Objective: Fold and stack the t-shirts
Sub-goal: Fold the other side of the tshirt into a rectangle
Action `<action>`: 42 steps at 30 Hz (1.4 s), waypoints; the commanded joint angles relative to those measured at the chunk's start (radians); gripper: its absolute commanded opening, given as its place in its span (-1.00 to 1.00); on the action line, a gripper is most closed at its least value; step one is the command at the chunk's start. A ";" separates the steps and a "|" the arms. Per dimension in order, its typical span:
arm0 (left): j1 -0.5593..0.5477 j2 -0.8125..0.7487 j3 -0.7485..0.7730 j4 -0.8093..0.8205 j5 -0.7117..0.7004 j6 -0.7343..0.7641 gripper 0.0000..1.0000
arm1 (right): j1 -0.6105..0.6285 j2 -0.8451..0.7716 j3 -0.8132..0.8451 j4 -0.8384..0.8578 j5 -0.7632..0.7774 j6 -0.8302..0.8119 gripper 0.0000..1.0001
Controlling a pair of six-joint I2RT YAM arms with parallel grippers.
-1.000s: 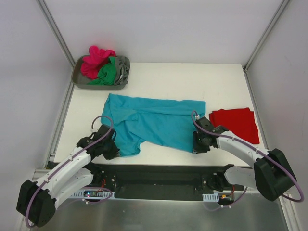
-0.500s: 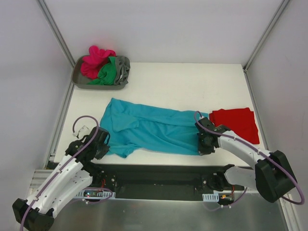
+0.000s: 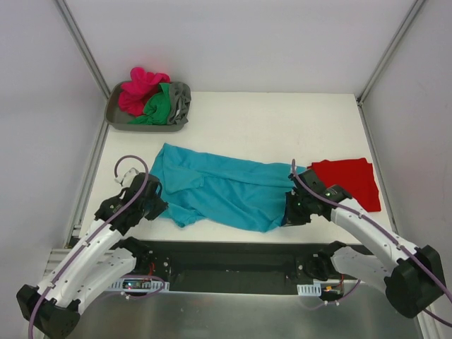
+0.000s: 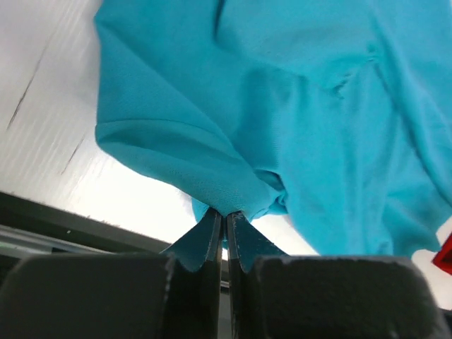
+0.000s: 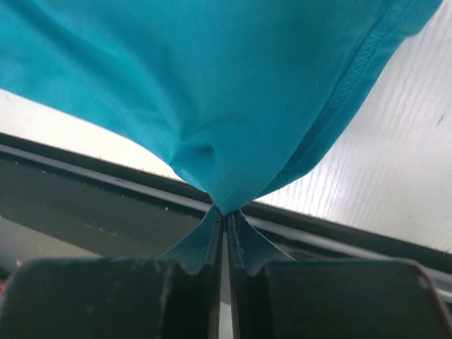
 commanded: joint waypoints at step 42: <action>0.147 1.025 0.676 0.429 -0.126 0.325 -1.00 | -0.362 0.417 0.323 0.101 0.088 -0.074 -0.75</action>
